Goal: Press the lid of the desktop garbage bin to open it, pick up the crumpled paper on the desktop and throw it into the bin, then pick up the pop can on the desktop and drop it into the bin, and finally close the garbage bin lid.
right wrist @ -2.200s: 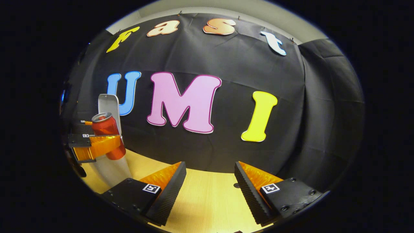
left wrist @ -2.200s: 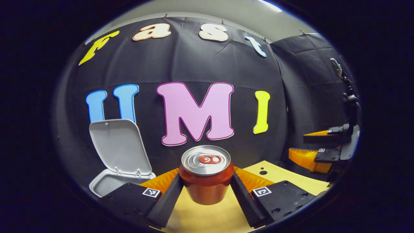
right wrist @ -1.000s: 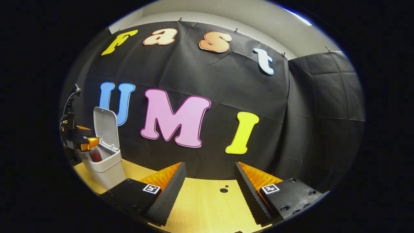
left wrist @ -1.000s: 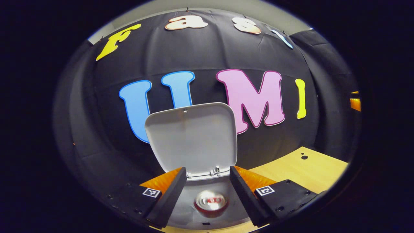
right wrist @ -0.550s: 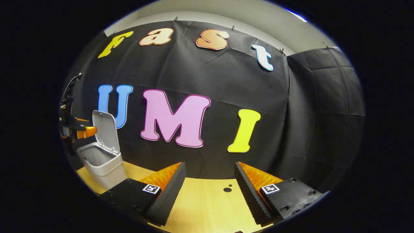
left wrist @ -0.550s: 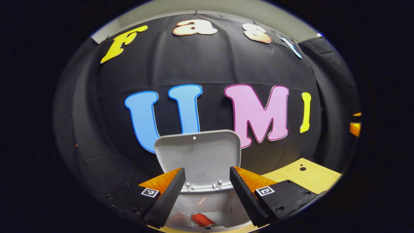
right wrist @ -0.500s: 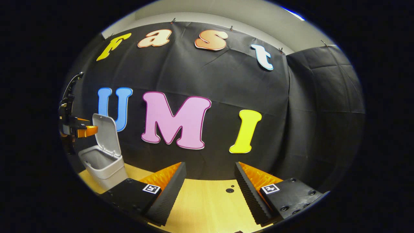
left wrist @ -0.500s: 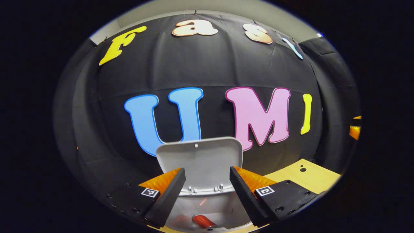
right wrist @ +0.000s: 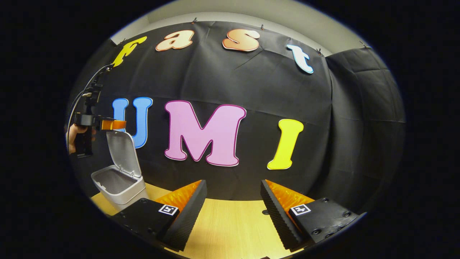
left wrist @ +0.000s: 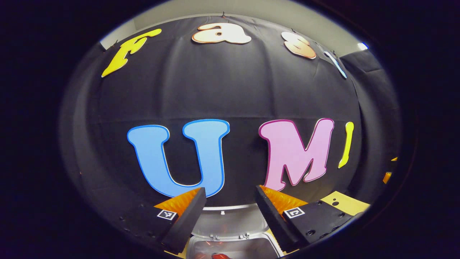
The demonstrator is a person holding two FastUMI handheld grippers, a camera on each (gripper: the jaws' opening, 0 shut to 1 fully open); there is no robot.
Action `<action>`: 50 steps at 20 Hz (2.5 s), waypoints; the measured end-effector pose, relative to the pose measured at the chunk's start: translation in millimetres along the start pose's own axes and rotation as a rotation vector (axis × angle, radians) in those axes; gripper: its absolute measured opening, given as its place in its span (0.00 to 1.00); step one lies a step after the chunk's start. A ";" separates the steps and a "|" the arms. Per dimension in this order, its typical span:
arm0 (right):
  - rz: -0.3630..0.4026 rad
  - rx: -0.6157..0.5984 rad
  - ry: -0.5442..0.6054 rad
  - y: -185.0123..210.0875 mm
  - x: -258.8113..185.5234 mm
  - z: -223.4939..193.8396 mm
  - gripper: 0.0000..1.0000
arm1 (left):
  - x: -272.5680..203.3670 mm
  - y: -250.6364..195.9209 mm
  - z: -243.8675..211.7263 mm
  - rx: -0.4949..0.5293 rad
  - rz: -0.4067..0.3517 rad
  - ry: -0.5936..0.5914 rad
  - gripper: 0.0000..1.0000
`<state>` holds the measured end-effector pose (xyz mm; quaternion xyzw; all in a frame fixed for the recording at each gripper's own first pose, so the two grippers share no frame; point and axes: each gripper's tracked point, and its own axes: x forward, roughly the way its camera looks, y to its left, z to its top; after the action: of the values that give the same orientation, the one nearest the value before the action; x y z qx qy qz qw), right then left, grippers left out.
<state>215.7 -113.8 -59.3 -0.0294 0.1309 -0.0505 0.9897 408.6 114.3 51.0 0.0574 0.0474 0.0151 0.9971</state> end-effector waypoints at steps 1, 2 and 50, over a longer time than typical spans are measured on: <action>0.003 0.002 0.008 0.4 0.2 -1.6 0.97 | 9.0 3.5 -2.5 -0.001 0.005 0.004 0.92; 0.005 -0.001 0.013 -0.8 1.1 -3.8 0.97 | 17.2 5.9 -7.4 -0.005 0.005 0.015 0.93; 0.020 0.081 -0.082 47.7 -174.8 -44.9 0.96 | -296.4 -54.3 -121.0 -0.119 0.112 -0.038 0.95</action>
<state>40.4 -49.6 -61.2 0.0101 0.0882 -0.0446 0.9951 103.3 63.5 -47.5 0.0009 0.0243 0.0725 0.9971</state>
